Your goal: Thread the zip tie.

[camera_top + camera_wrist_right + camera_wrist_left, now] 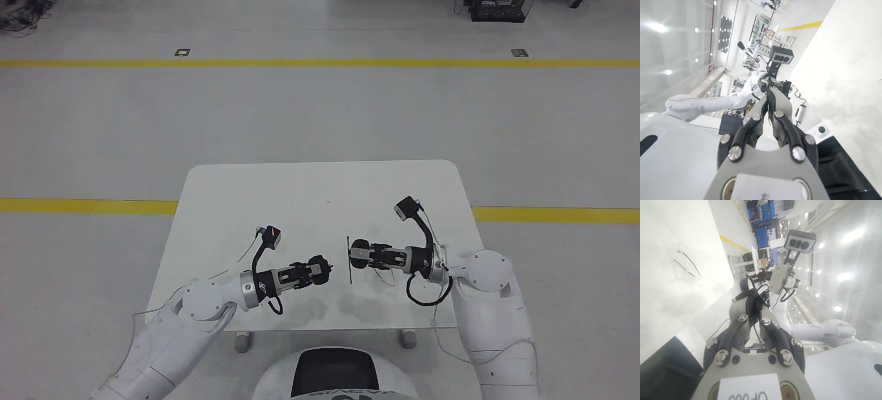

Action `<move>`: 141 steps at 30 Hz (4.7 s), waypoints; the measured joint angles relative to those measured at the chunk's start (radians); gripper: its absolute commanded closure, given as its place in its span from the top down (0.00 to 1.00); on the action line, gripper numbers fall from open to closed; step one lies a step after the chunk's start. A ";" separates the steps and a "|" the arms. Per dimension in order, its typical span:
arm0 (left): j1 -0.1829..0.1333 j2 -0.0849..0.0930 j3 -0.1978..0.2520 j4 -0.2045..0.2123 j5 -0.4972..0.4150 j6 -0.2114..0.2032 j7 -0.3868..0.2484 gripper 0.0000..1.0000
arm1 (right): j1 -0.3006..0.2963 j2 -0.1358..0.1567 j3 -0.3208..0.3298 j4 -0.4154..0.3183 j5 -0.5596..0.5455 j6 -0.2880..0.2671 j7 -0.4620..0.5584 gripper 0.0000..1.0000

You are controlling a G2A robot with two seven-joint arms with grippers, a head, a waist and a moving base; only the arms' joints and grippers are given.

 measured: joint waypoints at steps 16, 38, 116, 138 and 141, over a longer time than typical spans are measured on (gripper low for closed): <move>0.000 0.000 0.000 0.000 0.000 0.000 0.000 0.00 | -0.115 0.045 -0.198 -0.116 -0.324 0.000 -0.648 0.00; -0.002 -0.028 0.112 -0.031 -0.112 0.206 0.099 0.00 | -0.117 0.076 -0.267 -0.047 -0.556 0.000 -1.049 0.00; 0.011 -0.069 0.153 0.055 -0.256 0.271 0.442 0.00 | -0.103 0.127 -0.395 0.044 -0.573 0.049 -1.162 0.00; 0.011 -0.069 0.153 0.055 -0.256 0.271 0.442 0.00 | -0.092 0.137 -0.413 0.050 -0.570 0.059 -1.160 0.00; 0.011 -0.069 0.153 0.055 -0.256 0.271 0.442 0.00 | -0.091 0.138 -0.416 0.052 -0.571 0.062 -1.162 0.00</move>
